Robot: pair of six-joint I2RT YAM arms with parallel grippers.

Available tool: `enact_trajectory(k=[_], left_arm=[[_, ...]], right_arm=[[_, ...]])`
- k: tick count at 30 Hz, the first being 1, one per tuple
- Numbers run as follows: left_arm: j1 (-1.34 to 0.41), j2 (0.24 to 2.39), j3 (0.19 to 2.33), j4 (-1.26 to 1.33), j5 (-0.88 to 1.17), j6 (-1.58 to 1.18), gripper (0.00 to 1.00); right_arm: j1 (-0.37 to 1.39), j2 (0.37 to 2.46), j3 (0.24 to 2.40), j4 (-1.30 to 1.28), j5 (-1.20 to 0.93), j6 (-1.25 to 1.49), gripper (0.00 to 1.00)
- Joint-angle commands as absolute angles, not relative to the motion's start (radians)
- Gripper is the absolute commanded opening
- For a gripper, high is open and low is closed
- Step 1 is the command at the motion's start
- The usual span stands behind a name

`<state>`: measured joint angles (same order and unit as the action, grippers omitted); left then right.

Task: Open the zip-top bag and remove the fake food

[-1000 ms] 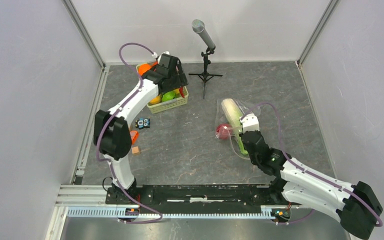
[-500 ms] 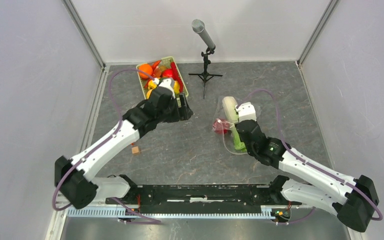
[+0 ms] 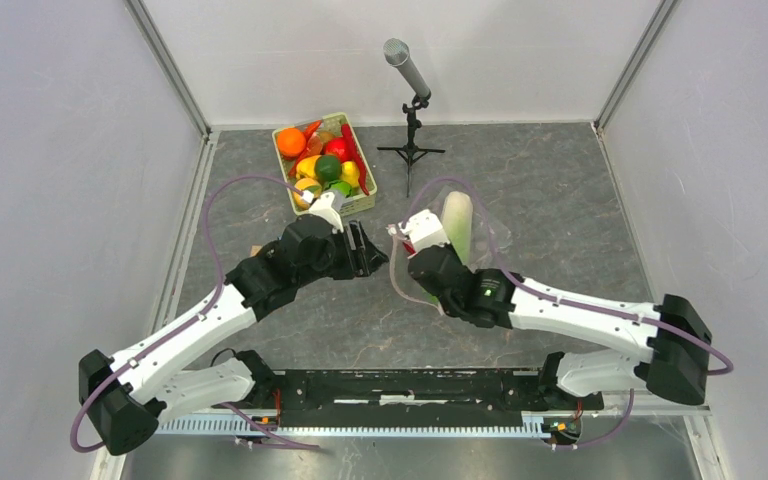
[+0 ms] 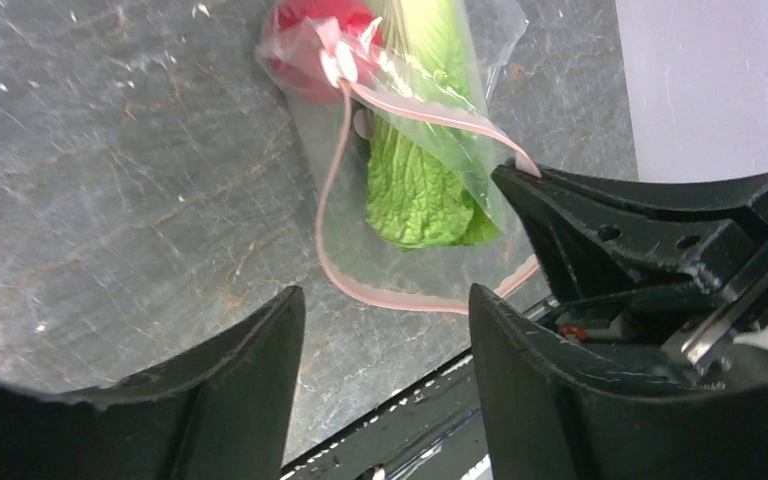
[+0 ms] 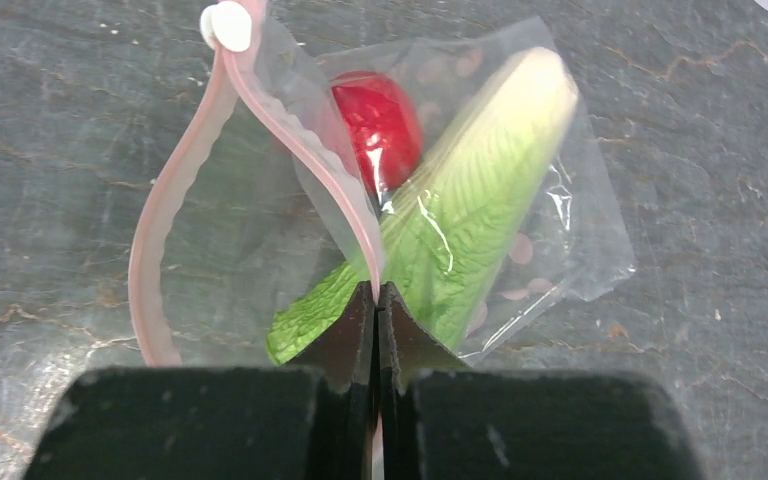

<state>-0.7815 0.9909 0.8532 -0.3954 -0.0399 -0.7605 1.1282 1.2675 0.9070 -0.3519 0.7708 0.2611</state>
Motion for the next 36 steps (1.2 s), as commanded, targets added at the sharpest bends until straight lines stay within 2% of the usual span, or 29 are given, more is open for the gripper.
enact_trajectory(k=[1, 7, 17, 21, 36], left_arm=[[-0.801, 0.969, 0.777, -0.255, -0.037, -0.888, 0.64], [-0.81, 1.028, 0.687, -0.102, -0.047, -0.968, 0.45], [-0.811, 1.208, 0.664, 0.086, -0.048, -1.025, 0.43], [-0.815, 1.29, 0.665, 0.158, -0.009, -1.048, 0.45], [-0.873, 1.599, 0.679, 0.359, 0.082, -1.046, 0.71]], right_arm=[[1.173, 1.323, 0.988, -0.303, 0.835, 0.293, 0.0], [1.195, 1.351, 0.978, -0.234, 0.821, 0.31, 0.0], [1.203, 1.351, 0.962, -0.219, 0.777, 0.339, 0.0], [1.205, 1.334, 0.937, -0.206, 0.753, 0.341, 0.0], [1.204, 1.312, 0.885, -0.193, 0.745, 0.381, 0.0]])
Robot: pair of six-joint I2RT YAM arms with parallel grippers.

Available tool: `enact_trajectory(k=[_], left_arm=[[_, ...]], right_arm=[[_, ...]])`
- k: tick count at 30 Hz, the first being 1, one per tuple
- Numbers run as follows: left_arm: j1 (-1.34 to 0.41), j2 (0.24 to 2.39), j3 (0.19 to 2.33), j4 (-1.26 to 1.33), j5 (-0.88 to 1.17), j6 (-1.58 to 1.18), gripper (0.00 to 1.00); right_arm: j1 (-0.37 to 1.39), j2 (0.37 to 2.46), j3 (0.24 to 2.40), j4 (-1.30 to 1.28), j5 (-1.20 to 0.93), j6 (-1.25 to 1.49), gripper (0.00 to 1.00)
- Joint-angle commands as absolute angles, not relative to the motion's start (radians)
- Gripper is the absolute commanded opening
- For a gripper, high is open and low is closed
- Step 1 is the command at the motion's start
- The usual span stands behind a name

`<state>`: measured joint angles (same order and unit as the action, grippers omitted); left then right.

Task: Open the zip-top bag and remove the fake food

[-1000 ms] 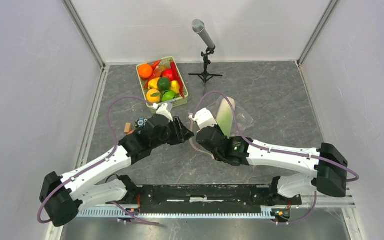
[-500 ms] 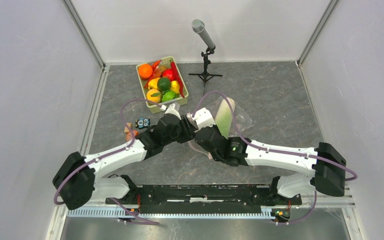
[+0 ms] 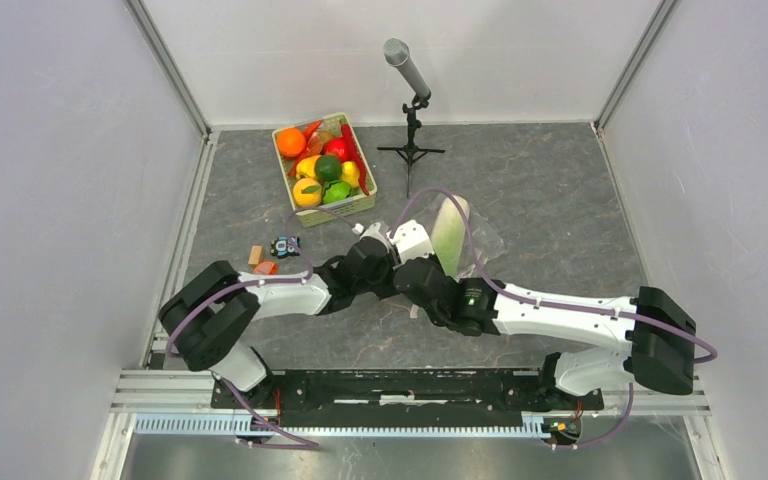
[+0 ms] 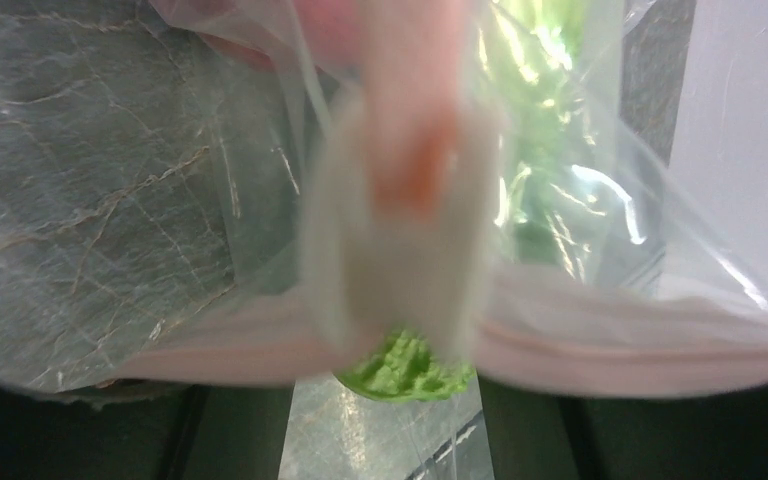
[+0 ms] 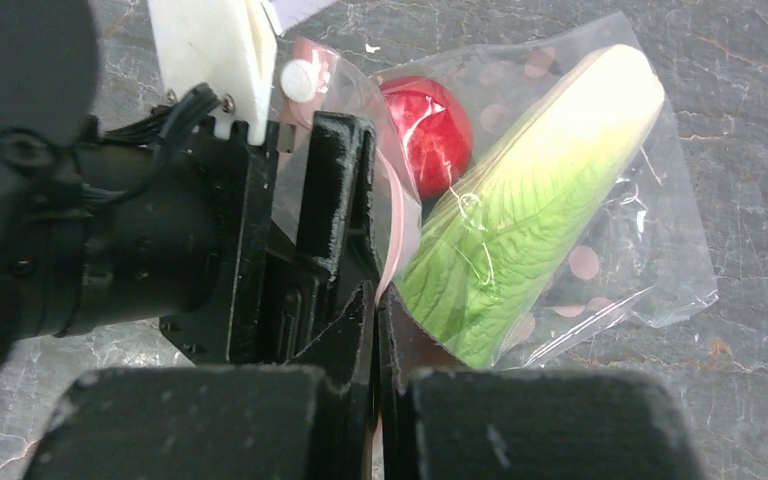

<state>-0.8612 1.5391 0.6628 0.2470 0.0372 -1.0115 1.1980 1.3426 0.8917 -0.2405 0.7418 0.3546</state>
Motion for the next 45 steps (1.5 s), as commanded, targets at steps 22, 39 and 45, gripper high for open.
enact_trajectory(k=[22, 39, 45], left_arm=[[-0.913, 1.645, 0.69, 0.491, 0.154, -1.097, 0.07], [-0.885, 1.315, 0.797, -0.034, -0.02, -0.996, 0.02], [-0.879, 1.356, 0.84, -0.006, -0.049, -1.01, 0.02]], right_arm=[[1.203, 1.258, 0.773, -0.258, 0.873, 0.436, 0.0], [1.197, 1.164, 0.654, -0.437, 1.107, 0.498, 0.0], [1.196, 1.085, 0.63, -0.234, 0.809, 0.43, 0.0]])
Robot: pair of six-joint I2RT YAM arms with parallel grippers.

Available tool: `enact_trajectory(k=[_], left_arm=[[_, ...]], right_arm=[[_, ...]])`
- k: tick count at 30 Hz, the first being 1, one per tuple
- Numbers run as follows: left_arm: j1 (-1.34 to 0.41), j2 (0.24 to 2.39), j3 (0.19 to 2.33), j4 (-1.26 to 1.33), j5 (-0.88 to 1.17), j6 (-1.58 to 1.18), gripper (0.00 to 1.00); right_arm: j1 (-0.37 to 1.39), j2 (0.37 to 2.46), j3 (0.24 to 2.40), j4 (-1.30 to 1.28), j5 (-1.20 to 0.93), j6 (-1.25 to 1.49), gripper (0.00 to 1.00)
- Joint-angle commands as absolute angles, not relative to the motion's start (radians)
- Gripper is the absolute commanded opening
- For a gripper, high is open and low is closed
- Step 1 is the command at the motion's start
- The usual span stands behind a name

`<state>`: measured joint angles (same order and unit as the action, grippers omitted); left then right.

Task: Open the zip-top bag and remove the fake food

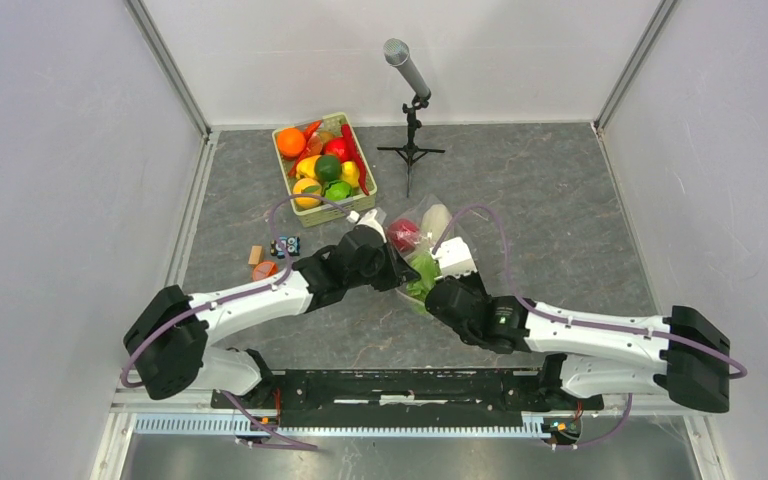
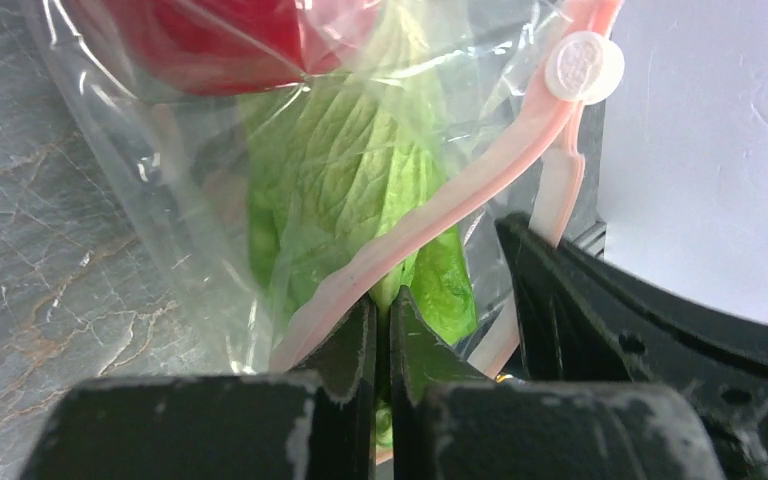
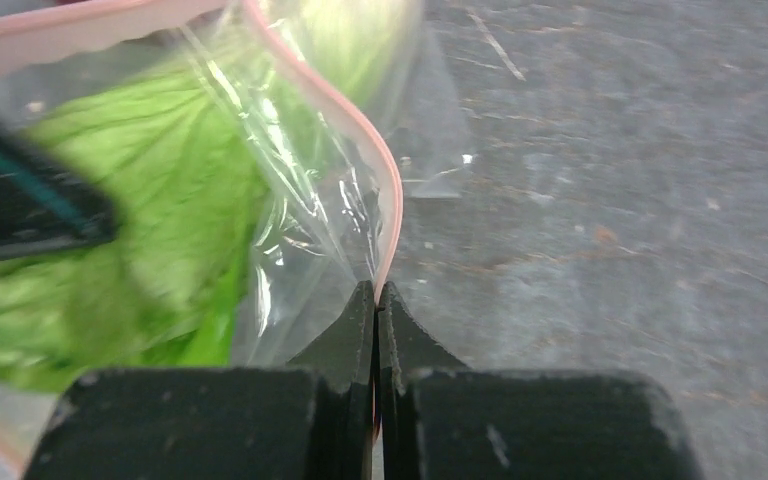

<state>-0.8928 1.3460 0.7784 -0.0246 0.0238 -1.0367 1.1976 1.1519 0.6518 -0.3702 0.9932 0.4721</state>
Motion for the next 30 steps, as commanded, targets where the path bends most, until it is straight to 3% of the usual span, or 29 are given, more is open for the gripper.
enact_trajectory(k=[1, 7, 14, 30], left_arm=[[-0.879, 1.375, 0.846, -0.005, -0.05, -1.015, 0.02], [-0.872, 1.434, 0.896, 0.039, -0.104, -1.07, 0.02], [-0.841, 1.445, 0.989, 0.009, -0.053, -1.073, 0.02], [-0.772, 1.349, 0.995, -0.077, 0.305, -1.093, 0.02]], right_arm=[[1.197, 1.07, 0.628, -0.197, 0.77, 0.425, 0.0], [1.196, 1.045, 0.597, -0.113, 0.704, 0.4, 0.0], [1.195, 1.054, 0.533, -0.258, 0.903, 0.497, 0.0], [1.147, 0.941, 0.442, -0.252, 1.08, 0.448, 0.03]])
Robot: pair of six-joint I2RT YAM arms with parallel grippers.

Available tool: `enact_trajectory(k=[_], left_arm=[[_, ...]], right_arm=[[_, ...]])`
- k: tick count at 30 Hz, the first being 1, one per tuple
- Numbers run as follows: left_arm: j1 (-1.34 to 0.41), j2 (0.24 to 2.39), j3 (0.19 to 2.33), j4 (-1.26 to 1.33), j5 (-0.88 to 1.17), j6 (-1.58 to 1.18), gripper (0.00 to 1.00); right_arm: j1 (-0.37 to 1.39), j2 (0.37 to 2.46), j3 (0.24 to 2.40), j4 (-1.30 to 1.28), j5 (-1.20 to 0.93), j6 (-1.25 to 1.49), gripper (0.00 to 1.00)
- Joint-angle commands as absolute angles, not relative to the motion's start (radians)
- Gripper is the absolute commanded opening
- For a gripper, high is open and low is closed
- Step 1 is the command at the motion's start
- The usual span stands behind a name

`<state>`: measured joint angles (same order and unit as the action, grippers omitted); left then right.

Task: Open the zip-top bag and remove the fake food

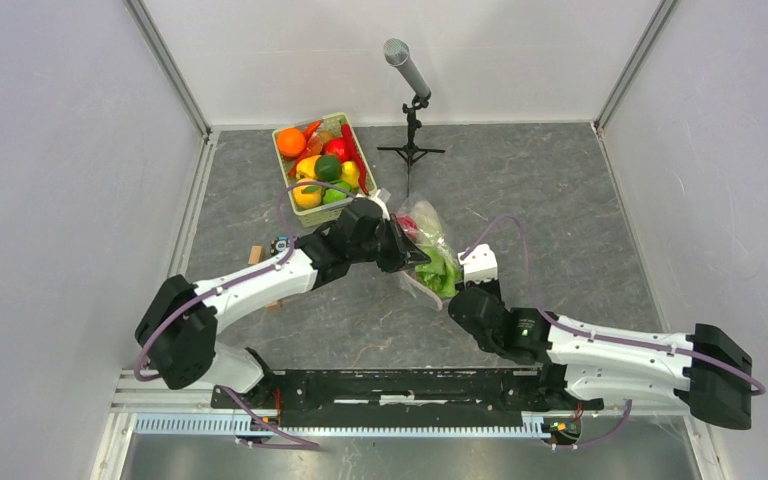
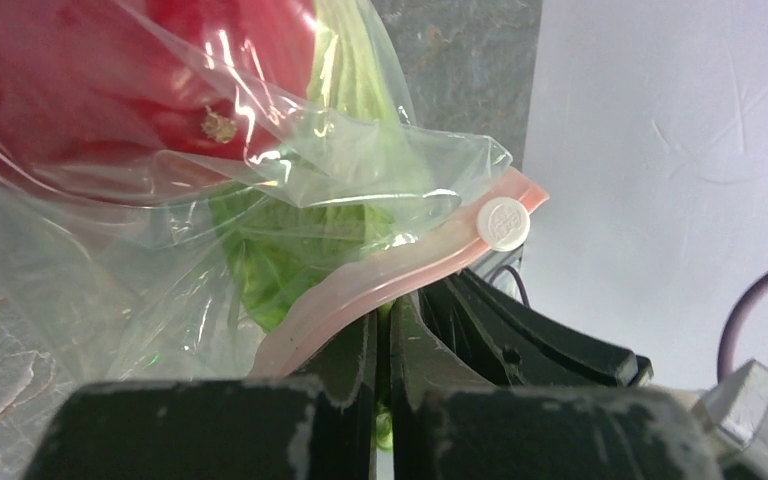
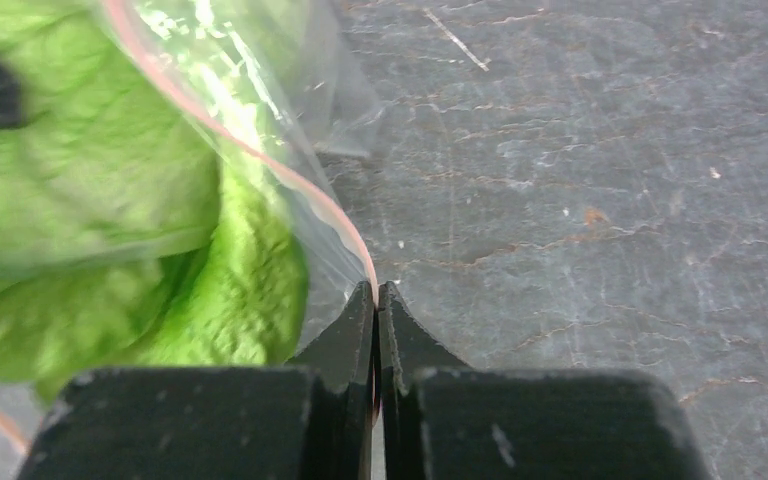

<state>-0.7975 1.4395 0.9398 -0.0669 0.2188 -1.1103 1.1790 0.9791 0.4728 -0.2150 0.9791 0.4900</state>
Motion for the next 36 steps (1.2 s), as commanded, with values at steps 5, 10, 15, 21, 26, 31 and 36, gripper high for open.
enact_trajectory(k=[5, 10, 15, 21, 26, 31, 36], left_arm=[[-0.736, 1.281, 1.013, -0.164, 0.408, -1.02, 0.02], [-0.696, 1.214, 1.005, -0.248, 0.365, -0.966, 0.02], [-0.697, 1.263, 0.98, -0.069, 0.443, -1.086, 0.02], [-0.738, 1.329, 1.104, -0.028, 0.521, -1.115, 0.02], [-0.806, 1.359, 1.171, -0.056, 0.63, -1.094, 0.02], [-0.842, 1.32, 1.21, -0.127, 0.698, -1.028, 0.02], [-0.842, 1.314, 1.277, -0.476, 0.565, -0.783, 0.02]], right_arm=[[1.063, 0.894, 0.424, -0.244, 1.061, 0.404, 0.03], [1.04, 0.826, 0.426, -0.179, 0.932, 0.328, 0.06], [1.041, 0.775, 0.437, -0.098, 0.745, 0.287, 0.09], [1.04, 0.819, 0.408, -0.095, 0.783, 0.313, 0.0], [1.039, 0.879, 0.448, -0.128, 0.87, 0.336, 0.0], [1.021, 0.872, 0.486, -0.187, 1.014, 0.333, 0.0], [1.008, 0.794, 0.587, -0.261, 1.068, 0.28, 0.0]])
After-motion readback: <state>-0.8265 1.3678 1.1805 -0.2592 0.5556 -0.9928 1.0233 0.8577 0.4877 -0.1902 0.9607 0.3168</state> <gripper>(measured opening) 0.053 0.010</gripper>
